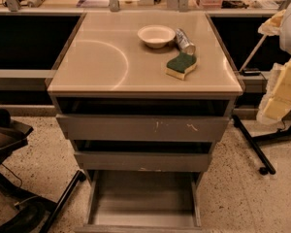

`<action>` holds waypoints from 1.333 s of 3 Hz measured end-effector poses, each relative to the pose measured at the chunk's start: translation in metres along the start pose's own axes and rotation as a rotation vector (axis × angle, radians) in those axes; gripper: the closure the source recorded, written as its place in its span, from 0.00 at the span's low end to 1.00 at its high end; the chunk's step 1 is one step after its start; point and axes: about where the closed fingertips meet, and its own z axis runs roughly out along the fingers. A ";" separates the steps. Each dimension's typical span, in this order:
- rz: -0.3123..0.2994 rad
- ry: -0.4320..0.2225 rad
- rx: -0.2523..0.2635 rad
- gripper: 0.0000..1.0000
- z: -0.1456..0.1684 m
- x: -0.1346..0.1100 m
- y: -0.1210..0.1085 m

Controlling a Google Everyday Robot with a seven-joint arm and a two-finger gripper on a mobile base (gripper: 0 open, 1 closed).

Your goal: Place sponge into bottom drawer

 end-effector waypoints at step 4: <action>0.001 -0.152 -0.010 0.00 0.038 -0.030 -0.133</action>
Offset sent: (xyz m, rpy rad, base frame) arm 0.1011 -0.0057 0.0152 0.0663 -0.0130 0.0599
